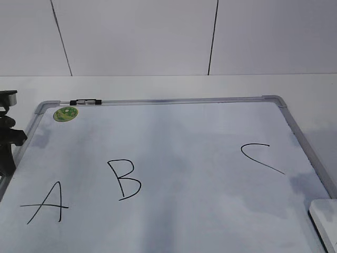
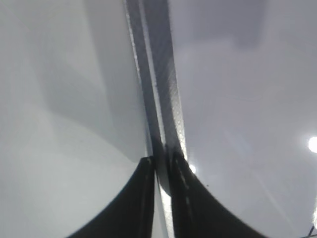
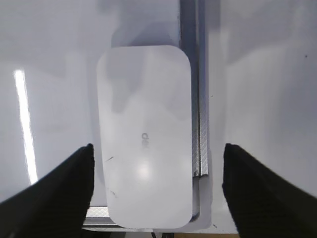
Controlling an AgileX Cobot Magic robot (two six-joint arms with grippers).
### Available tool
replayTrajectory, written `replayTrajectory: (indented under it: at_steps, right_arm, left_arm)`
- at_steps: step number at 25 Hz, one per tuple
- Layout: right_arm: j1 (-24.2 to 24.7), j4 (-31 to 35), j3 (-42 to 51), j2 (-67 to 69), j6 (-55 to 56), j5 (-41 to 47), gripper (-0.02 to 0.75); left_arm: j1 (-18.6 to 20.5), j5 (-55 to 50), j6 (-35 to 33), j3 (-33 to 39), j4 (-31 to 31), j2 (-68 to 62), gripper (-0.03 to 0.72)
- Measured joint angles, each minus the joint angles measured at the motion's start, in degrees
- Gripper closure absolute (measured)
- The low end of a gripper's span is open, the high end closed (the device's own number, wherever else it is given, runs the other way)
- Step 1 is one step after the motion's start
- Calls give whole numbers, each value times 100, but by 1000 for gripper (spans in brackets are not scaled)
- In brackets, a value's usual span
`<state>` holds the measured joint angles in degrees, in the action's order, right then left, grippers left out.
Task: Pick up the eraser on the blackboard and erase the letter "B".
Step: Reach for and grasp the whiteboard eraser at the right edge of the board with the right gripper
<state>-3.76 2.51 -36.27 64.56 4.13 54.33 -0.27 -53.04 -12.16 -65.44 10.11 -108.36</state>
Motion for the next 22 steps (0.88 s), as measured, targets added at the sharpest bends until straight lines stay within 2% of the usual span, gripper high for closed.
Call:
replayTrajectory:
  at_steps: [22]
  right_arm:
    - [0,197,-13,1029,-155,-136,129]
  left_arm:
    - [0,0,0,0,10,0,630]
